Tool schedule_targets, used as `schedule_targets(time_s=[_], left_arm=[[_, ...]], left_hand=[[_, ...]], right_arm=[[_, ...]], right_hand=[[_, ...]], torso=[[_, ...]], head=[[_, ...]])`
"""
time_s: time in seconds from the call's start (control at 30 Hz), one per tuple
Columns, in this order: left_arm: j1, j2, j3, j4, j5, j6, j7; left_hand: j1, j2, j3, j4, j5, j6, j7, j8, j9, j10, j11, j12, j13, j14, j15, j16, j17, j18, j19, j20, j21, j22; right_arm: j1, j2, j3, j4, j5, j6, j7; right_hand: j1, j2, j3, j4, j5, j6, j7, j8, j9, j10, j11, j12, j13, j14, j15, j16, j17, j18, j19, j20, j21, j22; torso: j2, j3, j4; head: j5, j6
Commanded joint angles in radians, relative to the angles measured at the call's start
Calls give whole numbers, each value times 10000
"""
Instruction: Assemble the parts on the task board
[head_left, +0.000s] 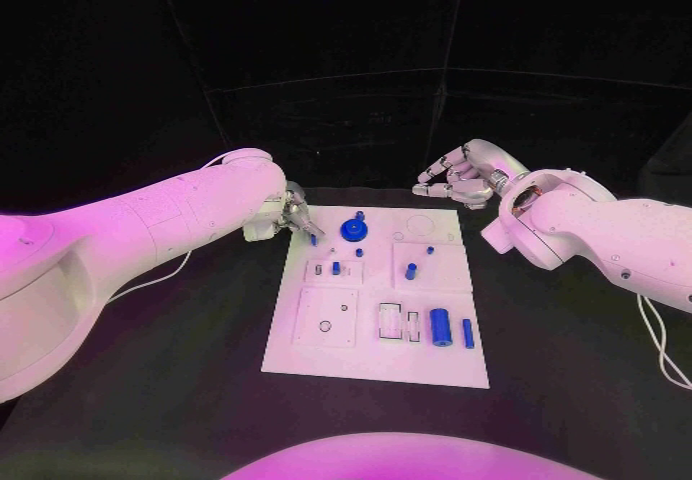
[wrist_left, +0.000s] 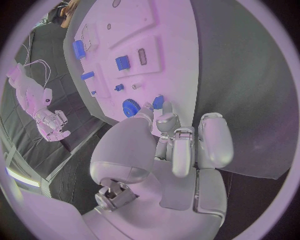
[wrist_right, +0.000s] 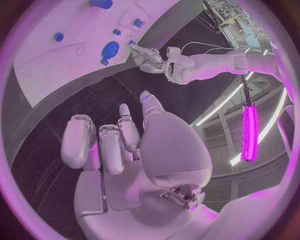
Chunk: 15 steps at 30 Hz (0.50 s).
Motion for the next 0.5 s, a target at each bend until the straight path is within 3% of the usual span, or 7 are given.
schedule_targets(time_s=[0.03, 0.33, 0.4, 0.5], left_arm=[[13, 21, 4, 16, 152, 41, 235], [13, 24, 4, -18, 224, 87, 183], [13, 22, 4, -19, 227, 79, 164], [13, 15, 4, -16, 230, 38, 128]], left_hand=[[85, -22, -9, -79, -28, 37, 16, 29, -15, 37, -40, 40, -6, 1038, -16, 31, 2634, -77, 49, -7, 62, 25], [111, -26, -44, -134, -26, 91, 13, 59, -18, 53, -32, 55, 13, 1038, 1, 31, 2634, -88, 57, 2, 81, 61], [207, 68, 20, -194, -25, 111, -4, 68, -22, 60, -45, 58, 17, 1038, -3, 31, 2634, -90, 60, 2, 89, 76], [815, 411, 444, -566, -11, 78, -95, 47, -45, 52, -133, 41, 11, 1038, -53, 31, 2634, -82, 55, -19, 81, 70]], right_arm=[[20, 14, 7, 6, -26, 15, 75], [20, 11, 7, 11, -26, 22, 70], [20, 11, 7, 12, -26, 22, 70], [20, 9, 7, 16, -26, 24, 69]], right_hand=[[-16, 31, -47, 10, -14, -64, -24, 52, -13, -36, -7, -58, -8, 595, -56, -62, 388, -40, -83, 1, -42, -10], [-16, 31, -47, 10, -14, -64, -24, 52, -13, -36, -7, -58, -8, 595, -56, -62, 388, -40, -83, 1, -42, -10], [-16, 31, -47, 10, -14, -64, -24, 52, -13, -36, -7, -58, -8, 595, -56, -62, 388, -40, -83, 1, -42, -10], [-16, 31, -47, 10, -14, -64, -24, 52, -13, -36, -7, -58, -8, 595, -56, -62, 388, -40, -83, 1, -42, -10]], torso=[[3, -5, -4], [0, -1, 3], [3, 0, 2], [5, -2, -5]], head=[[4, -11], [16, -18], [21, -23], [20, -32]])
